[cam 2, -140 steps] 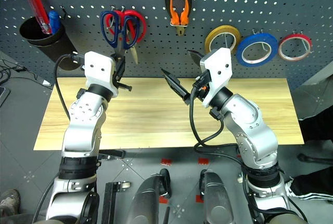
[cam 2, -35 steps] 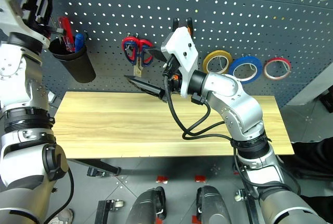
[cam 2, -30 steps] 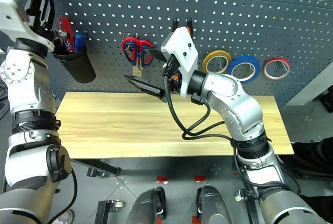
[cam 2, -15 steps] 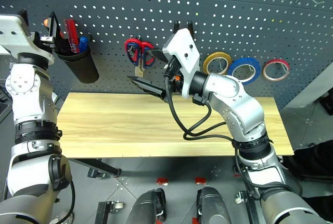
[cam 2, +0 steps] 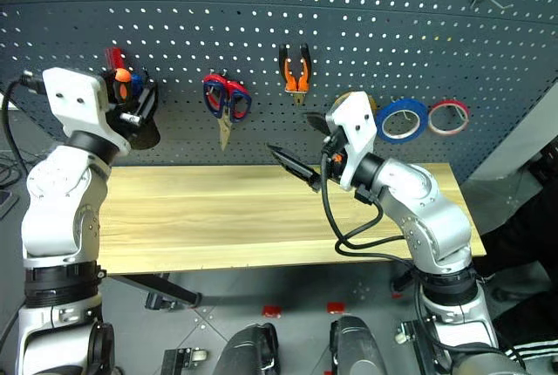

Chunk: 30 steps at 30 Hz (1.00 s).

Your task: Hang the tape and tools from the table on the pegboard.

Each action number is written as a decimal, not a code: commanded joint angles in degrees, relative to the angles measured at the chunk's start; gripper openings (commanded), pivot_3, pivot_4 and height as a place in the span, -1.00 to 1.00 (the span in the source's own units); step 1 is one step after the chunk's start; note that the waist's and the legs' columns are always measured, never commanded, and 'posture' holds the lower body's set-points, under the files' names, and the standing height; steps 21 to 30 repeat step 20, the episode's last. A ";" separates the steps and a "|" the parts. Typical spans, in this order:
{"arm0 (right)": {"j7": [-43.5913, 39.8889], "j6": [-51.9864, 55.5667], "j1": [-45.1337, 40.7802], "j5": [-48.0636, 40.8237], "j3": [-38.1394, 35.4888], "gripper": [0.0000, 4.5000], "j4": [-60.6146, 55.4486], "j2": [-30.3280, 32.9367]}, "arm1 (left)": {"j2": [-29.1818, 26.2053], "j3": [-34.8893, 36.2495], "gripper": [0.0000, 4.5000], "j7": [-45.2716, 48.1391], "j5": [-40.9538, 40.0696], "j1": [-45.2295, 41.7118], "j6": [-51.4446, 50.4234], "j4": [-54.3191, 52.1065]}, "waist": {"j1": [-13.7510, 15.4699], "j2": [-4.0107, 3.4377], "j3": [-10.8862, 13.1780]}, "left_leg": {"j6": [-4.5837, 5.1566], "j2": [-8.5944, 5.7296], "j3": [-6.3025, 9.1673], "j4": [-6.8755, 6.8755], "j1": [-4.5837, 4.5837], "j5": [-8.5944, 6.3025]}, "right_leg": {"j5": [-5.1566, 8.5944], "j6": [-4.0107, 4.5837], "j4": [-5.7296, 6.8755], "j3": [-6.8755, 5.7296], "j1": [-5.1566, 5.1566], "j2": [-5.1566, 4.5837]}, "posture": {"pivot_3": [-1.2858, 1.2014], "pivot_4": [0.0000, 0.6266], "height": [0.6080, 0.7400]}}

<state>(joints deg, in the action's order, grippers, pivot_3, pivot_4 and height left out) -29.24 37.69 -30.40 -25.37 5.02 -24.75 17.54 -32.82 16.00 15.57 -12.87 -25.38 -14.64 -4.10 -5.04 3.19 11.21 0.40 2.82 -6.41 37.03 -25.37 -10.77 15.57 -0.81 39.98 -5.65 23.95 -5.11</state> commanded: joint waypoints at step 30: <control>15.32 -23.70 15.50 15.15 -5.85 1.00 15.57 -6.07 | 7.06 1.63 0.41 -3.41 1.17 10.68 1.78 4.22 | 0.06 -0.13 -1.13 | 0.17 0.06 0.03 -0.07 0.60 -0.11 | 0.02 0.03 -0.11 0.05 -0.63 0.03 | -0.09 -0.63 1.00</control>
